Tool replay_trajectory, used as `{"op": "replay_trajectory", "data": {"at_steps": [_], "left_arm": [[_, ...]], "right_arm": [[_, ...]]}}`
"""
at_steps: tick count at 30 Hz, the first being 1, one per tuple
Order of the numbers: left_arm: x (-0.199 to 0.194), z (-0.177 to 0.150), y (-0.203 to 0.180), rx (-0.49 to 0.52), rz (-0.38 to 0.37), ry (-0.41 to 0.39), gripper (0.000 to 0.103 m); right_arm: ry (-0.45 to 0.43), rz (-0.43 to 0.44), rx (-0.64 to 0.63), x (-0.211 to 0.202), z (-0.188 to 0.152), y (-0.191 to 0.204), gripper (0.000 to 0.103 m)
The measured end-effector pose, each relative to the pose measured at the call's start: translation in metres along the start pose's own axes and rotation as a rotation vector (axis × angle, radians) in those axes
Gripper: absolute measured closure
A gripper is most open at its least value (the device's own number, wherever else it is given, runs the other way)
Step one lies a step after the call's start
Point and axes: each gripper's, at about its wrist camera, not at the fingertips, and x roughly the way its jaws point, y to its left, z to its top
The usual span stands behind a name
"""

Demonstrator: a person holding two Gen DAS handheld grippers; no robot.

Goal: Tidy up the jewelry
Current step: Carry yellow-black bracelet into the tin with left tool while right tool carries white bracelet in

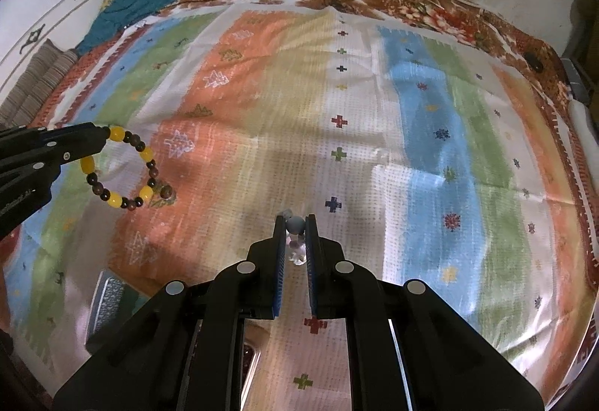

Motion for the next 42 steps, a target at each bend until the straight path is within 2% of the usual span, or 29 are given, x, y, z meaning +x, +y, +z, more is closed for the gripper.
{"op": "replay_trajectory", "data": {"at_steps": [9, 42], "left_arm": [[-0.02, -0.005, -0.006, 0.024, 0.01, -0.035, 0.094], [-0.083, -0.047, -0.032, 0.052, -0.042, -0.11, 0.094]], "right_arm": [[-0.046, 0.009, -0.027, -0.025, -0.007, 0.012, 0.092], [-0.141, 0.051, -0.061, -0.088, -0.042, 0.031, 0.092]]}}
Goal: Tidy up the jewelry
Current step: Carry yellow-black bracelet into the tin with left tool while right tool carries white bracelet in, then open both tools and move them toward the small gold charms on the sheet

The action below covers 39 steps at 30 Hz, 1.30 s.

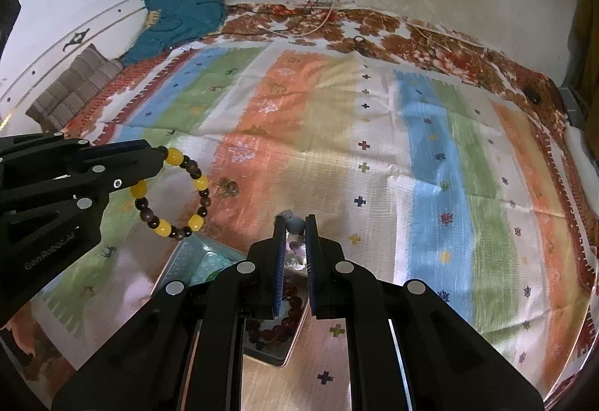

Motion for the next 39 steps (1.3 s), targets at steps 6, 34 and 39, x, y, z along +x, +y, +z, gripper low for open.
{"op": "replay_trajectory", "data": {"at_steps": [6, 34, 39], "left_arm": [[-0.008, -0.008, 0.0, -0.006, -0.003, -0.005, 0.094], [-0.029, -0.035, -0.001, -0.038, 0.04, 0.011, 0.074], [-0.021, -0.031, 0.011, -0.069, 0.062, 0.026, 0.058]], "right_arm": [[0.001, 0.012, -0.003, -0.007, -0.008, 0.004, 0.092], [0.021, -0.022, -0.007, -0.016, -0.031, 0.009, 0.058], [0.055, -0.017, 0.033, -0.008, -0.029, 0.001, 0.057]]}}
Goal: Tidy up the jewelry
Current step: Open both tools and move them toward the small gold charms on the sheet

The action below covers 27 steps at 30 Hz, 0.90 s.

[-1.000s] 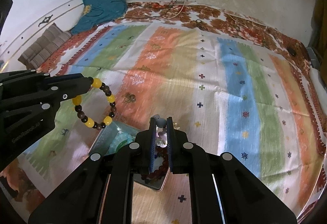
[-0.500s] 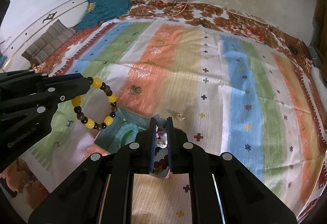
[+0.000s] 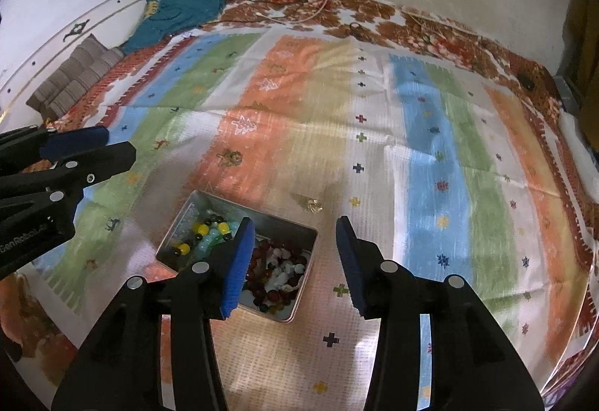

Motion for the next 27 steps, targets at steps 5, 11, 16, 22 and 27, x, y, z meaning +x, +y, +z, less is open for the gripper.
{"op": "replay_trajectory", "data": {"at_steps": [5, 11, 16, 22, 27], "left_arm": [[0.013, 0.008, 0.014, -0.051, 0.005, 0.027, 0.049], [0.021, 0.018, 0.022, -0.085, 0.01, 0.016, 0.046], [0.036, 0.028, 0.027, -0.096, 0.008, 0.041, 0.038], [0.071, 0.031, 0.044, -0.115, 0.048, 0.114, 0.037], [0.084, 0.038, 0.043, -0.112, 0.05, 0.119, 0.037]], "right_arm": [[0.008, -0.002, 0.05, 0.005, 0.005, -0.009, 0.056], [0.035, -0.017, 0.077, 0.015, 0.011, -0.015, 0.05], [0.054, -0.008, 0.09, 0.023, 0.015, -0.017, 0.044], [0.083, -0.003, 0.111, 0.036, 0.024, -0.021, 0.039], [0.127, 0.001, 0.119, 0.048, 0.027, -0.024, 0.039]]}}
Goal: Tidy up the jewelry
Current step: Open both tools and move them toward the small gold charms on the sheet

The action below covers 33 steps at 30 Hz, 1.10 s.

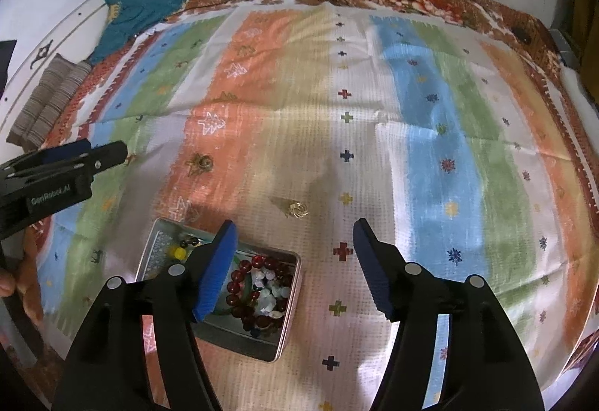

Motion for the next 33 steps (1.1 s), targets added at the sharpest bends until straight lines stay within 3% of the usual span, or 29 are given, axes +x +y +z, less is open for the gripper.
{"op": "replay_trajectory", "data": {"at_steps": [33], "left_arm": [[0.098, 0.025, -0.011, 0.043, -0.04, 0.184, 0.037]], "right_arm": [[0.24, 0.01, 0.011, 0.09, 0.029, -0.004, 0.039]]}}
